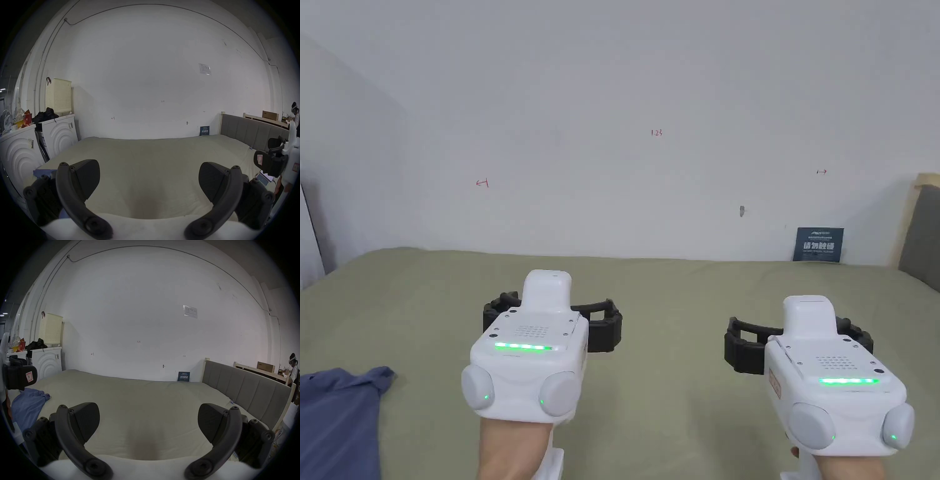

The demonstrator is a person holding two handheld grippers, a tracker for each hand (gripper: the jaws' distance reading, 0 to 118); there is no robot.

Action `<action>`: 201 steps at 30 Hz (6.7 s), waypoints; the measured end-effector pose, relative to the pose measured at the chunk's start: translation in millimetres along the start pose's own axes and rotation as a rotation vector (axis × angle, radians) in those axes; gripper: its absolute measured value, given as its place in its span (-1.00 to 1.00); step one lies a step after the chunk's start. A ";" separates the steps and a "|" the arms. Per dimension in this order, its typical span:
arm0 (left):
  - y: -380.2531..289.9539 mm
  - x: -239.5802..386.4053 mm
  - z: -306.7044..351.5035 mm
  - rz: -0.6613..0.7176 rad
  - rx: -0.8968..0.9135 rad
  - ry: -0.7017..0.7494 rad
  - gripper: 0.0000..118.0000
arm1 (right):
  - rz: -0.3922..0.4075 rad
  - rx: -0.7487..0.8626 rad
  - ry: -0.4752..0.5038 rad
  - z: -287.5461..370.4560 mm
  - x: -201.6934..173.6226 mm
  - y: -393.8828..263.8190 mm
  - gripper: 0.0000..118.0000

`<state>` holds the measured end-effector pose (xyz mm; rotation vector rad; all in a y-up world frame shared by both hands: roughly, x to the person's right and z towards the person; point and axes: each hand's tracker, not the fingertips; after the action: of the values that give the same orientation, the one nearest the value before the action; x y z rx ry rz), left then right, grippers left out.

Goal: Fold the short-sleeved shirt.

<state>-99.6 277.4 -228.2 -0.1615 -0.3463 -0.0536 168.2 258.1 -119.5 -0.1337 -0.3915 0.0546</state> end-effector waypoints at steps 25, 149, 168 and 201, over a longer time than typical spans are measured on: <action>-0.1 -7.2 2.8 0.004 -0.001 0.007 1.00 | 0.014 0.008 0.000 1.7 -3.2 1.1 1.00; 2.4 5.1 6.4 -0.015 -0.035 0.026 -1.00 | 0.019 0.006 -0.039 4.0 -3.8 16.5 -1.00; -9.7 -190.6 81.2 0.020 -0.085 0.435 -1.00 | 0.022 -0.008 0.350 -22.1 -186.0 26.5 -1.00; -104.0 -401.4 52.1 0.266 -0.411 0.600 -1.00 | 0.094 -0.144 0.722 -32.6 -401.4 -24.7 -1.00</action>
<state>-502.3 193.5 -301.7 -0.5817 0.2920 0.0907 -189.2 198.1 -297.1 -0.3013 0.3328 0.0663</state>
